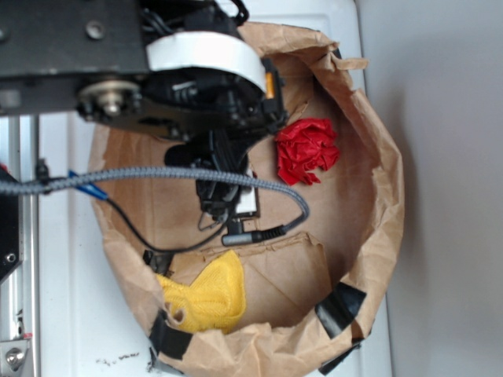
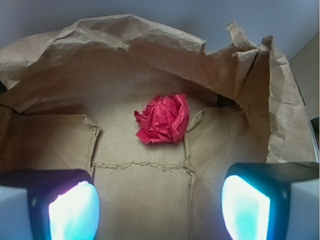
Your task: Grab the red paper.
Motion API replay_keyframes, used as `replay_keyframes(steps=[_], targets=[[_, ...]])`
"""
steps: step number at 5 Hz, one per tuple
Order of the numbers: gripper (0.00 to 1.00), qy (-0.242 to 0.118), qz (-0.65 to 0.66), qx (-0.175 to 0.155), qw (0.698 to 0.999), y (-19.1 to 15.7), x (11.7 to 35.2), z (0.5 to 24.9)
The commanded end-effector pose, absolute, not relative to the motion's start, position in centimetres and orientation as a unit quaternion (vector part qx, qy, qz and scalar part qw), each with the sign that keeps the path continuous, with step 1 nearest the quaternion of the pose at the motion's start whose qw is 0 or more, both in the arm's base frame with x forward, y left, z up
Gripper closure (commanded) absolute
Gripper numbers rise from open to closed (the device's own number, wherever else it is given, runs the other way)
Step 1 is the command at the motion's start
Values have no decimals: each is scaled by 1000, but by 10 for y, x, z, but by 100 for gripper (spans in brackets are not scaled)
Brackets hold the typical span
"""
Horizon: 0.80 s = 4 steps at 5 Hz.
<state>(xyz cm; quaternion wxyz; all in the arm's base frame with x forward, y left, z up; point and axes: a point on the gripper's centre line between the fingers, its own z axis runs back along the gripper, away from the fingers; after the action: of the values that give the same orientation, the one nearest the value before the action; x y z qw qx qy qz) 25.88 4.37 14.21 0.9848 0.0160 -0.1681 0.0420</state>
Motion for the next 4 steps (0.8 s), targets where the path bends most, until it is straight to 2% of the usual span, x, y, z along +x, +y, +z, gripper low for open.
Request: replay_keyframes(steps=[1, 2, 3, 4], targets=[[0, -240, 35, 17, 970, 46, 276, 134], [0, -252, 33, 26, 967, 44, 301, 109], [0, -257, 11, 15, 966, 41, 319, 89], [0, -255, 4, 18, 967, 40, 328, 71]])
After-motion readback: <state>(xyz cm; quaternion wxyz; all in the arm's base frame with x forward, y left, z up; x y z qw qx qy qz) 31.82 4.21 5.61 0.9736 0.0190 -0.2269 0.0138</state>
